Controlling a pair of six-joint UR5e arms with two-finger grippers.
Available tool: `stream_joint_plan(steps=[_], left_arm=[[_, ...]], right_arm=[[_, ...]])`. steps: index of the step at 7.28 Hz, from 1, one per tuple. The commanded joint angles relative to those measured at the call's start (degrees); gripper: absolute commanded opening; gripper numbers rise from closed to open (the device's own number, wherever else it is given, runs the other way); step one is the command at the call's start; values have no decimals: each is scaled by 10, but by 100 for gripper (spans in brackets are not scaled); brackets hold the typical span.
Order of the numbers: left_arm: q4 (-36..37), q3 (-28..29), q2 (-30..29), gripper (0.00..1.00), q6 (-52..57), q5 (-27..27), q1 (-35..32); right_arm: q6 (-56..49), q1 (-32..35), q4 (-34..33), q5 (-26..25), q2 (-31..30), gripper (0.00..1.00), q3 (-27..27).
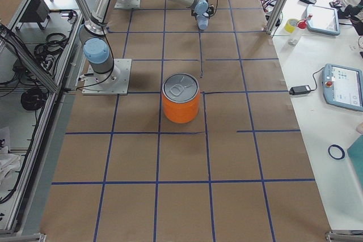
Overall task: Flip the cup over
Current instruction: 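Lay the cup on its side, open the right gripper, withdraw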
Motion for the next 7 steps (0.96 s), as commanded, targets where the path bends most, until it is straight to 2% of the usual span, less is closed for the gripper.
stream_joint_plan(steps=[1, 4, 5, 6, 7], left_arm=[[-2, 0, -4, 100, -27, 1, 0], [18, 0, -18, 100, -19, 11, 0], [59, -2, -23, 100, 34, 6, -2], [81, -14, -36, 100, 49, -12, -11], [108, -20, -51, 100, 43, -77, -22]], right_arm=[[0, -20, 37, 40, -54, 77, -4], [5, -114, 152, 64, -146, 80, -1], [24, -155, 168, 72, -163, 80, 1], [62, -176, 197, 81, -185, 81, 2], [131, -190, 212, 75, -205, 83, 0]])
